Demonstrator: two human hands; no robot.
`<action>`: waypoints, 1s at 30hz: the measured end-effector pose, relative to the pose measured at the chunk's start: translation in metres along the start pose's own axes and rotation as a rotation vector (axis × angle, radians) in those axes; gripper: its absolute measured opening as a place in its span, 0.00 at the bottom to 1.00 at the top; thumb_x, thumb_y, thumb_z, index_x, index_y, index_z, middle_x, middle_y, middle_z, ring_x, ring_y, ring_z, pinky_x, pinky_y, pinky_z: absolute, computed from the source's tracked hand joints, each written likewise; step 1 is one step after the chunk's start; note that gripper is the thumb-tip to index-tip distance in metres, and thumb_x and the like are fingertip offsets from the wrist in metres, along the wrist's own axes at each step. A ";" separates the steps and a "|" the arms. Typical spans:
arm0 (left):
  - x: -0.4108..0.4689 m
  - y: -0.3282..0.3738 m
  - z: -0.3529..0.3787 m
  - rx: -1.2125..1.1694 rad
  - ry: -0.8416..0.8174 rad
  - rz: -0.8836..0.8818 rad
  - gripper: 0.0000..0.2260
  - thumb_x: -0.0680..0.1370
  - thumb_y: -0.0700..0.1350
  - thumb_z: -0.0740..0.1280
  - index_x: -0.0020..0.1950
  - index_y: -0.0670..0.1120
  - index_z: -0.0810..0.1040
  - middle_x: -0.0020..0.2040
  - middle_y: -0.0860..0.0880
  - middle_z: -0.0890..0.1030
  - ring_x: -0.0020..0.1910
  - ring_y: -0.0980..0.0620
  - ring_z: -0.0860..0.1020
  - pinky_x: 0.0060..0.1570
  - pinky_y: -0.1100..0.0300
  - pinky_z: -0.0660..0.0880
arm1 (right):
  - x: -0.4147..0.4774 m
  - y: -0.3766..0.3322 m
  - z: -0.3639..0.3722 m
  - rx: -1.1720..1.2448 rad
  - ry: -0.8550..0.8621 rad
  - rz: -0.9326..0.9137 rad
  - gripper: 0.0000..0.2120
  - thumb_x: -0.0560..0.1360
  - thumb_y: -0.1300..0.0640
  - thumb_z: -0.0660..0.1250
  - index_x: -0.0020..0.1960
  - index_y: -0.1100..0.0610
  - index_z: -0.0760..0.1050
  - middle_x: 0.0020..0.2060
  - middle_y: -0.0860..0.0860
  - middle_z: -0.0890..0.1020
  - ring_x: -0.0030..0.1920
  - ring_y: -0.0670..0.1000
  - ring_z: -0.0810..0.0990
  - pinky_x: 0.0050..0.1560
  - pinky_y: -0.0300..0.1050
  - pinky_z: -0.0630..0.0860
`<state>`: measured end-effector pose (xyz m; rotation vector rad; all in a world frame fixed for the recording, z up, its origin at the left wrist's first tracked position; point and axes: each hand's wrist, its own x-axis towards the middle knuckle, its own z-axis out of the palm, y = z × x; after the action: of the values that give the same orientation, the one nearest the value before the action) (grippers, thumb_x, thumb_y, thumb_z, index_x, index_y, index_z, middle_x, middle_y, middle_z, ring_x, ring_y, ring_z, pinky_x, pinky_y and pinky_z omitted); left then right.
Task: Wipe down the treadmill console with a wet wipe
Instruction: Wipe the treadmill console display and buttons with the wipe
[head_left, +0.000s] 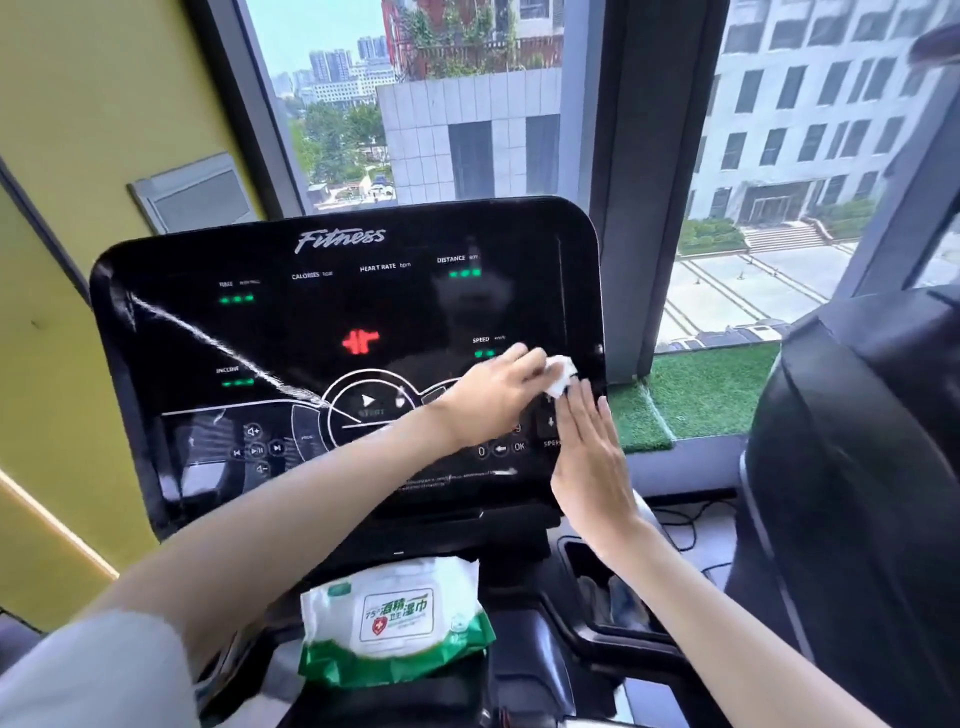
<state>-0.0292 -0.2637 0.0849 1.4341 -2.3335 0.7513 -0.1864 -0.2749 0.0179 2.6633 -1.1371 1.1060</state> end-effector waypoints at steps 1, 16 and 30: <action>0.003 -0.009 -0.006 0.004 -0.012 0.020 0.22 0.65 0.30 0.58 0.58 0.39 0.75 0.46 0.45 0.71 0.43 0.47 0.65 0.29 0.54 0.74 | -0.004 0.002 -0.001 -0.007 -0.015 -0.011 0.34 0.60 0.78 0.65 0.67 0.70 0.66 0.67 0.65 0.69 0.70 0.61 0.65 0.72 0.51 0.53; 0.020 -0.029 -0.025 0.046 -0.055 0.085 0.20 0.67 0.31 0.53 0.56 0.41 0.74 0.44 0.43 0.70 0.43 0.47 0.68 0.30 0.54 0.72 | -0.034 0.008 0.000 -0.021 -0.075 0.003 0.37 0.59 0.76 0.63 0.69 0.70 0.64 0.69 0.65 0.66 0.71 0.62 0.63 0.71 0.53 0.53; 0.031 -0.040 -0.043 0.020 0.016 -0.140 0.23 0.65 0.26 0.63 0.56 0.42 0.77 0.44 0.42 0.71 0.42 0.44 0.69 0.30 0.52 0.73 | -0.028 -0.001 0.007 -0.008 -0.081 -0.017 0.37 0.60 0.76 0.64 0.69 0.69 0.64 0.69 0.65 0.65 0.71 0.62 0.62 0.70 0.55 0.54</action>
<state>-0.0084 -0.2764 0.1469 1.5751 -2.1929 0.7456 -0.1949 -0.2588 -0.0042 2.7300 -1.1260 0.9968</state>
